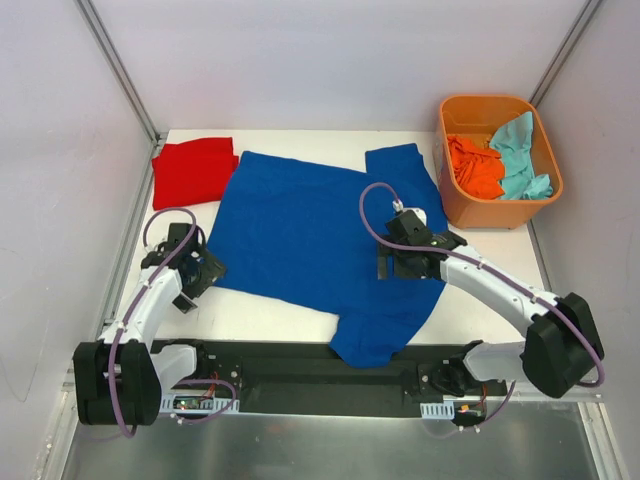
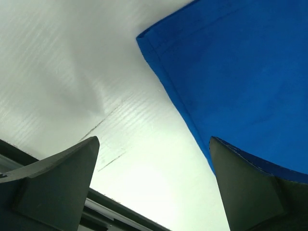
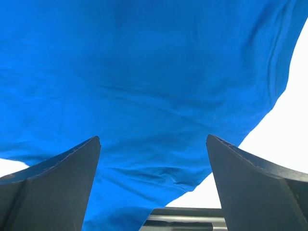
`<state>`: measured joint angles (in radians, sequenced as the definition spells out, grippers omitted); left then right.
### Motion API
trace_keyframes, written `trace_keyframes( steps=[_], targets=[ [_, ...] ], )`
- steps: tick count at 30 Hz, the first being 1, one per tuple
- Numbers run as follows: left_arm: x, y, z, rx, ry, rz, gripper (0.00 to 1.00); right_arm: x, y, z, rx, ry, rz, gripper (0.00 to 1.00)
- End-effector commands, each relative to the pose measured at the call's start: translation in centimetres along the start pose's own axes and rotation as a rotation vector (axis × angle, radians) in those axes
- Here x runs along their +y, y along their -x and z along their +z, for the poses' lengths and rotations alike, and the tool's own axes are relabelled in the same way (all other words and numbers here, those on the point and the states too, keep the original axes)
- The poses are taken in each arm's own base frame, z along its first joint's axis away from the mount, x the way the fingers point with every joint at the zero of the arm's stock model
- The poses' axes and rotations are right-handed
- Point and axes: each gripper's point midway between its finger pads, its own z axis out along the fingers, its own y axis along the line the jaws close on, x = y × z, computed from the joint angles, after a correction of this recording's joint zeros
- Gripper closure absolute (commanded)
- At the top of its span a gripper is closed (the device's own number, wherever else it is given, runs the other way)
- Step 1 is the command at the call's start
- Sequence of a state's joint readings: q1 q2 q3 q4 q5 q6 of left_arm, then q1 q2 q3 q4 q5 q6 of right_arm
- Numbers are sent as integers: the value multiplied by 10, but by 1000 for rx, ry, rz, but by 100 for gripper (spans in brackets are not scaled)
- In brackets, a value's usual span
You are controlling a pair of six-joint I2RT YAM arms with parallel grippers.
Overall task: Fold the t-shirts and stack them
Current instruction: Flatten the tshirt out
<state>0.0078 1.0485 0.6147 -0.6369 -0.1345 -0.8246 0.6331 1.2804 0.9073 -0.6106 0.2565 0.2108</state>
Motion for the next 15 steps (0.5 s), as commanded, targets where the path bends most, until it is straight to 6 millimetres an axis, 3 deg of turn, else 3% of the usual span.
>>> trace_keyframes(
  steps=[1,8,9,11,12,15],
  targets=[
    [5,1,2,19,52,-49,1,-8,-13,21,44,-83,46,4],
    [8,15,2,-18,74,-76,1,-10,5,71,128,-160,58,4],
    [8,16,1,-20,73,-77,1,-6,18,75,112,-140,68,4],
    [8,18,0,-27,67,-85,1,-12,22,89,152,-146,93,4],
    [7,20,-1,-35,64,-90,1,-12,37,92,135,-141,95,4],
    [6,23,-2,-43,61,-103,1,-24,49,112,163,-156,114,4]
  ],
)
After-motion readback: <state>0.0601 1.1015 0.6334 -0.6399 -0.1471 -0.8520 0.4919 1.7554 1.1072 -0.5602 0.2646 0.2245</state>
